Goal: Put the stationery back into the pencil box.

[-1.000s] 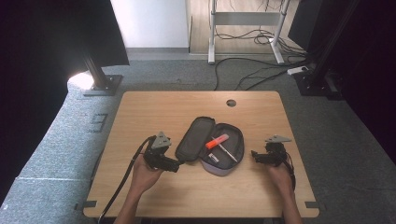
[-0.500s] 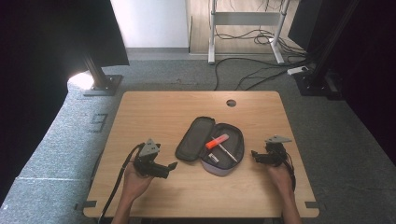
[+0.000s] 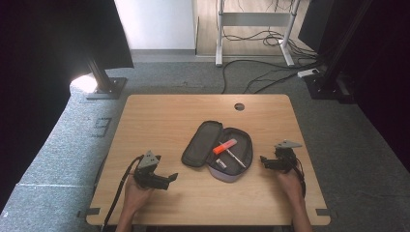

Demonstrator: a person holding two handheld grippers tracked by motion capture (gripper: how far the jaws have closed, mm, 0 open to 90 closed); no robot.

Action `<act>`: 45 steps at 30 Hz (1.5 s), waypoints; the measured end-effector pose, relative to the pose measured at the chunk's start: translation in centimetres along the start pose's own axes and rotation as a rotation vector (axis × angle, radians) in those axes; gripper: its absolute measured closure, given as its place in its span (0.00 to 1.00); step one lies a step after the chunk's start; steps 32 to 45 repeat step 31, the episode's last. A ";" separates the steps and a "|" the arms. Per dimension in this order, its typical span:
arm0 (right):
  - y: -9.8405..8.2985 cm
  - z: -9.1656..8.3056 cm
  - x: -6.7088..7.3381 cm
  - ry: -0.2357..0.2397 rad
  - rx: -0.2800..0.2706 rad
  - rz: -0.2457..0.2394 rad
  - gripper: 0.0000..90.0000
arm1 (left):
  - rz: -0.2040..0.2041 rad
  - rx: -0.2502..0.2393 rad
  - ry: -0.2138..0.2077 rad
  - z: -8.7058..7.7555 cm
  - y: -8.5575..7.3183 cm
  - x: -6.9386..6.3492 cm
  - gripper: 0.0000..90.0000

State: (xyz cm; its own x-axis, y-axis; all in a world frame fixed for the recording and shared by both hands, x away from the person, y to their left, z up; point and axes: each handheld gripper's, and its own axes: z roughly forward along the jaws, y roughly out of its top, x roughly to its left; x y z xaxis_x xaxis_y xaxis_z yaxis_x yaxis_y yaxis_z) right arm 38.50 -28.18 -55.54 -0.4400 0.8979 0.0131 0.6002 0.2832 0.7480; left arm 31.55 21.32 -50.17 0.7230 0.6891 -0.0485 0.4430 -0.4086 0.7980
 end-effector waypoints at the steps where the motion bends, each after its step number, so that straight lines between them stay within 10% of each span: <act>1: 0.0 0.0 0.0 0.000 0.000 0.000 0.20 | -0.002 0.006 0.001 0.1 -0.3 0.1 0.00; 14: 0.0 0.0 0.0 0.001 0.001 -0.002 0.20 | -0.022 0.069 0.009 1.7 -2.5 0.8 0.00; 24: 0.0 0.0 0.0 0.001 0.001 -0.002 0.20 | 0.019 0.204 0.041 3.6 -3.2 0.3 0.00; 45: 0.0 0.0 0.0 0.002 0.001 -0.003 0.19 | 0.004 0.207 0.057 3.6 -3.1 0.3 0.00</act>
